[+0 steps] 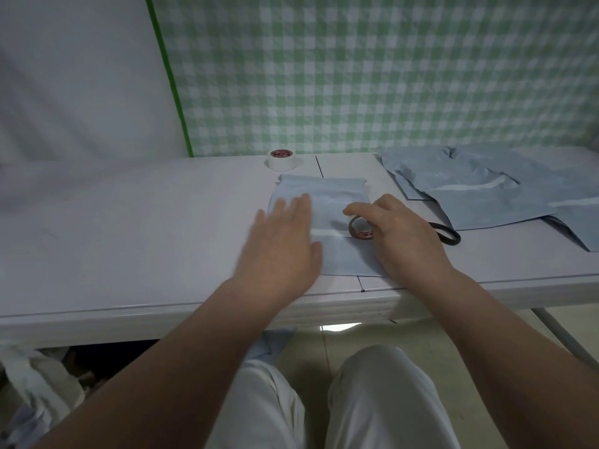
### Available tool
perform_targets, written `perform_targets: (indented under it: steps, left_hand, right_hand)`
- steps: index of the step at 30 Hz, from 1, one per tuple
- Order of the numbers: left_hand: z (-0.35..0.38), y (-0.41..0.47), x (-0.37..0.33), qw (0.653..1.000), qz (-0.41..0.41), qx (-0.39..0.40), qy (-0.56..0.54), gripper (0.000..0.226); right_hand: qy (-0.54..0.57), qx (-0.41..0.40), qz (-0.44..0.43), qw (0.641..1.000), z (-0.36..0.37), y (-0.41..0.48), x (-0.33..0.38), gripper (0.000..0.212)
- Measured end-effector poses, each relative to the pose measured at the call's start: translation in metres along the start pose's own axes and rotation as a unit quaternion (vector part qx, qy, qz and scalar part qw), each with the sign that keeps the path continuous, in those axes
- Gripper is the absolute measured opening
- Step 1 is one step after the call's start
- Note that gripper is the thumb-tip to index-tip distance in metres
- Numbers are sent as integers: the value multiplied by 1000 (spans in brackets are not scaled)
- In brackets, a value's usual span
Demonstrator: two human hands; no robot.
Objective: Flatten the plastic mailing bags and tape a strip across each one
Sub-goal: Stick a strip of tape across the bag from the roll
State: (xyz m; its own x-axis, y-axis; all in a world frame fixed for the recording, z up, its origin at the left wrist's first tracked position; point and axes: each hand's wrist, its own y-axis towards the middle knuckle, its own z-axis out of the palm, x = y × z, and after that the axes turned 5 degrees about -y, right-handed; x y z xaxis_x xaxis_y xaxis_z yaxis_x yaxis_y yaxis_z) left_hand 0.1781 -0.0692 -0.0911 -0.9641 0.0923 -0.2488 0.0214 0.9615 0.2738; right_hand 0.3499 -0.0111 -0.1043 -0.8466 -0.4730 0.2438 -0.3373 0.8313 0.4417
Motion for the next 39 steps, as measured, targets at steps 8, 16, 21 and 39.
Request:
perform_targets:
  steps: [8, 16, 21, 39]
  left_hand:
    - [25, 10, -34, 988, 22, 88, -129, 79]
    - [27, 7, -30, 990, 35, 121, -58, 69]
    - [33, 13, -26, 988, 47, 144, -18, 67]
    - [27, 10, -27, 989, 48, 141, -19, 67]
  right_hand:
    - [28, -5, -8, 1000, -4, -1, 1, 45]
    - [118, -1, 53, 992, 0, 3, -17, 30]
    - [134, -30, 43, 990, 0, 2, -14, 23]
    - [65, -128, 79, 987, 5, 1, -15, 38]
